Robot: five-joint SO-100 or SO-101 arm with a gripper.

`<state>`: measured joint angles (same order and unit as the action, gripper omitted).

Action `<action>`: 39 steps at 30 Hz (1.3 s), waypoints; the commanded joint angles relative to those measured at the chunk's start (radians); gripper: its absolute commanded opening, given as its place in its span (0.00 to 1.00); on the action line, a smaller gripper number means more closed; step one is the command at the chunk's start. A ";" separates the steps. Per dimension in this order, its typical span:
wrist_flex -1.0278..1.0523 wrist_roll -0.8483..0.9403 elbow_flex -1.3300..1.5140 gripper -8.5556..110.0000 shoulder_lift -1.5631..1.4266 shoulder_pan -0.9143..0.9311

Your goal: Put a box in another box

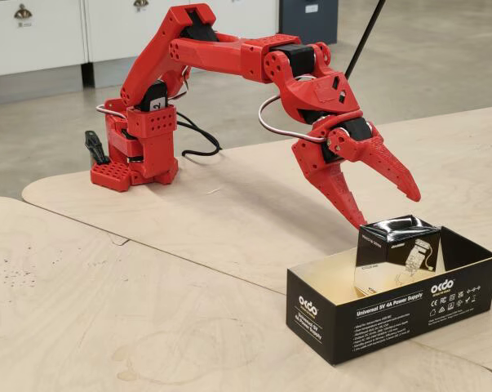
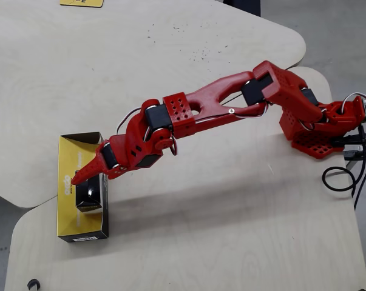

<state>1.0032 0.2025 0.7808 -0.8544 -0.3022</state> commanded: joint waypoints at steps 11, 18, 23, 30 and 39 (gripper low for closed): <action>0.396 0.390 0.387 0.40 -0.695 -0.100; 0.376 0.522 0.876 0.27 -1.068 -0.115; 0.268 0.623 1.238 0.18 -1.316 -0.054; 0.199 0.765 1.667 0.07 -1.643 0.003; 0.249 0.953 2.075 0.07 -2.042 0.098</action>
<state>1.2272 1.0983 2.7673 -2.7320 -0.2362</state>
